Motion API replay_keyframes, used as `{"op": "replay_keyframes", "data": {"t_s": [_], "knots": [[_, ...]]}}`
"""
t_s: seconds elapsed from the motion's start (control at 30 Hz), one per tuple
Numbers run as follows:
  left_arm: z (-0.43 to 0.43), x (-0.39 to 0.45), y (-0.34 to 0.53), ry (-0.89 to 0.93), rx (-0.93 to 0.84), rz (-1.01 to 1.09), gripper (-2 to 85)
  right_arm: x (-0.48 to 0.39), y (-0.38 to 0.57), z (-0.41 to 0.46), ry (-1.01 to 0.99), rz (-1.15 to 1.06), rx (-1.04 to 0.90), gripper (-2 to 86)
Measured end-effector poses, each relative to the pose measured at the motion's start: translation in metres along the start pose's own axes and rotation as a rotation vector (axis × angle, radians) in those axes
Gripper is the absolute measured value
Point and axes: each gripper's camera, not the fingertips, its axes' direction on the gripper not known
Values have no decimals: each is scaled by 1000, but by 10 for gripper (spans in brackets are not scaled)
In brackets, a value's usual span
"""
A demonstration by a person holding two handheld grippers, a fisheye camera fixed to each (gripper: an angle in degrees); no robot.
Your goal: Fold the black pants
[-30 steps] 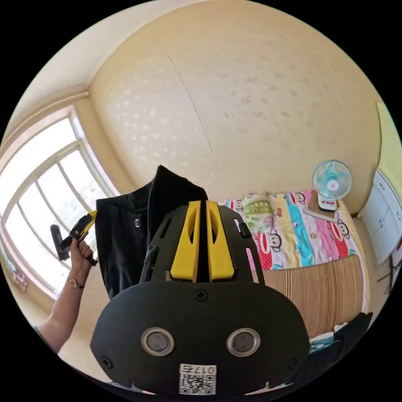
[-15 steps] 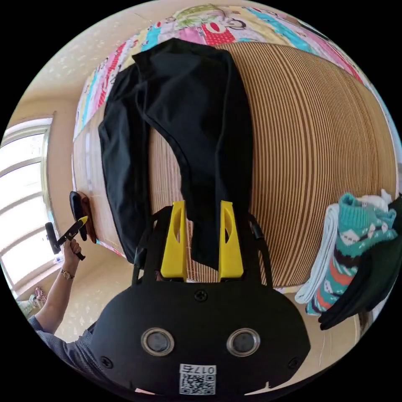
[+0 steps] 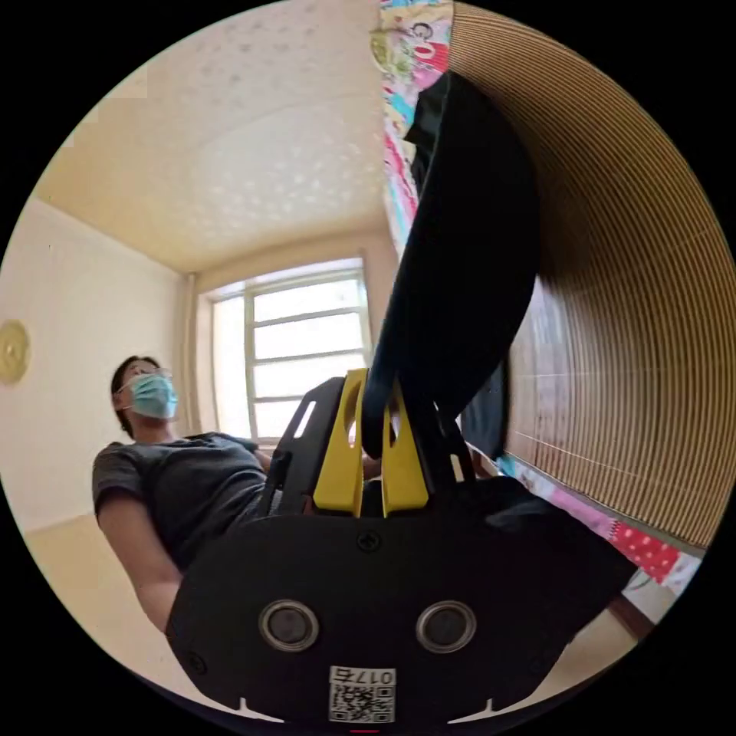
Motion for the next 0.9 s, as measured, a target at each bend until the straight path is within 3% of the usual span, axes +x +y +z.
{"op": "replay_keyframes", "data": {"t_s": [0.07, 0.17, 0.2, 0.4, 0.5, 0.63, 0.73, 0.87, 0.9], "knots": [[-9, -2, 0, 19, 23, -26, 80, -7, 14, -25, 135, 85, -16, 18], [-11, -5, -6, 19, 15, -51, 81, 20, 26, -57, 692, 356, -169, 32], [-10, -5, -9, 10, 6, -56, 81, 33, 27, -70, 797, 448, -183, 38], [-4, -1, -35, -62, -42, -53, 83, 34, 17, -96, 854, 516, -197, 67], [-12, -20, -53, -109, 31, -114, 91, 24, 21, -111, 891, 515, -185, 85], [-30, -56, -70, -354, 168, -238, 115, 14, 29, -138, 849, 514, -113, 93], [-41, -97, -71, -324, 203, -362, 134, 9, 33, -155, 797, 525, -66, 95], [-19, -112, -78, -323, 47, -262, 135, 4, 38, -169, 880, 559, -27, 95], [-9, -100, -81, -396, 0, -181, 121, 4, 40, -173, 887, 575, -14, 93]]}}
